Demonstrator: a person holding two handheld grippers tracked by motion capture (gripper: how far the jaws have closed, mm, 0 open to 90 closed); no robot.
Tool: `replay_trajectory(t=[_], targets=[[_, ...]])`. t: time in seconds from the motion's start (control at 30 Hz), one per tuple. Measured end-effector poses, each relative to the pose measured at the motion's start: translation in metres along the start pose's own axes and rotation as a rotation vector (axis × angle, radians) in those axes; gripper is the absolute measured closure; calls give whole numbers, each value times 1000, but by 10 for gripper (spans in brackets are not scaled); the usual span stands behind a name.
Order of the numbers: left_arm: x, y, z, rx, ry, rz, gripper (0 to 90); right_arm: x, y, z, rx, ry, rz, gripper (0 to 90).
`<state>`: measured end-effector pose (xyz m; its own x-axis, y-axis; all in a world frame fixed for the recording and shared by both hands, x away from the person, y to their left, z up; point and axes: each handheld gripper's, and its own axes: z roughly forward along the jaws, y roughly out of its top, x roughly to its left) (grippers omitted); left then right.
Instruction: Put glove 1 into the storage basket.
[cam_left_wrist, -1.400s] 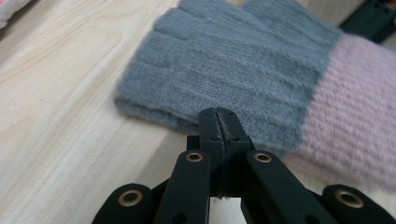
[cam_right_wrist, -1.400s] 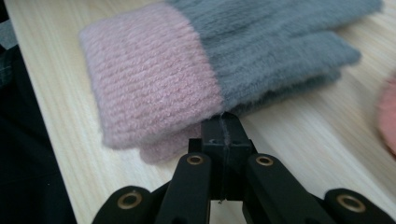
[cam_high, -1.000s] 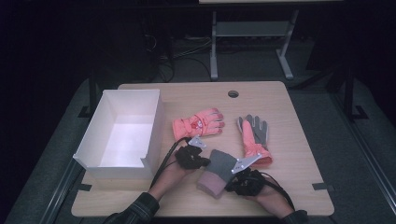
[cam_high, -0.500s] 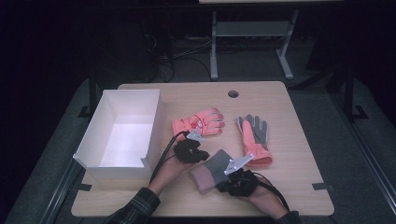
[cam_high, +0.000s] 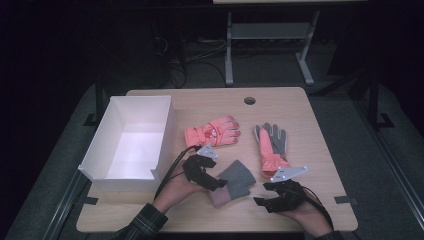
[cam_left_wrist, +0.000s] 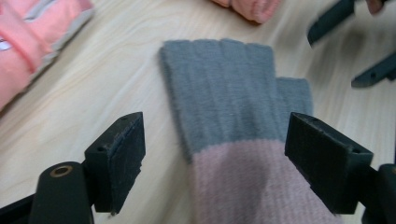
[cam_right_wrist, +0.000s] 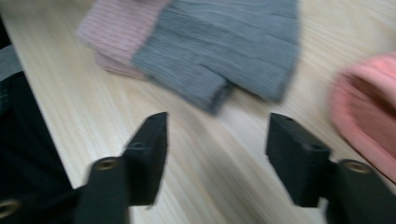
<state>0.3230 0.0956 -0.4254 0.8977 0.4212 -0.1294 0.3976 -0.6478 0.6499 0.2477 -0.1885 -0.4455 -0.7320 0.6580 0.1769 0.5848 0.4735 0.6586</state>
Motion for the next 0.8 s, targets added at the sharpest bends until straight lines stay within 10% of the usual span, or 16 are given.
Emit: replay_trajectory(t=[0.27,0.8], targets=[[-12,6,25,24,-4,35,130,-12,-15,-9,-25,-81,29,161],[-9,-3,46,79,-14,25,141,-12,-14,-7,-34,-101,35,141]])
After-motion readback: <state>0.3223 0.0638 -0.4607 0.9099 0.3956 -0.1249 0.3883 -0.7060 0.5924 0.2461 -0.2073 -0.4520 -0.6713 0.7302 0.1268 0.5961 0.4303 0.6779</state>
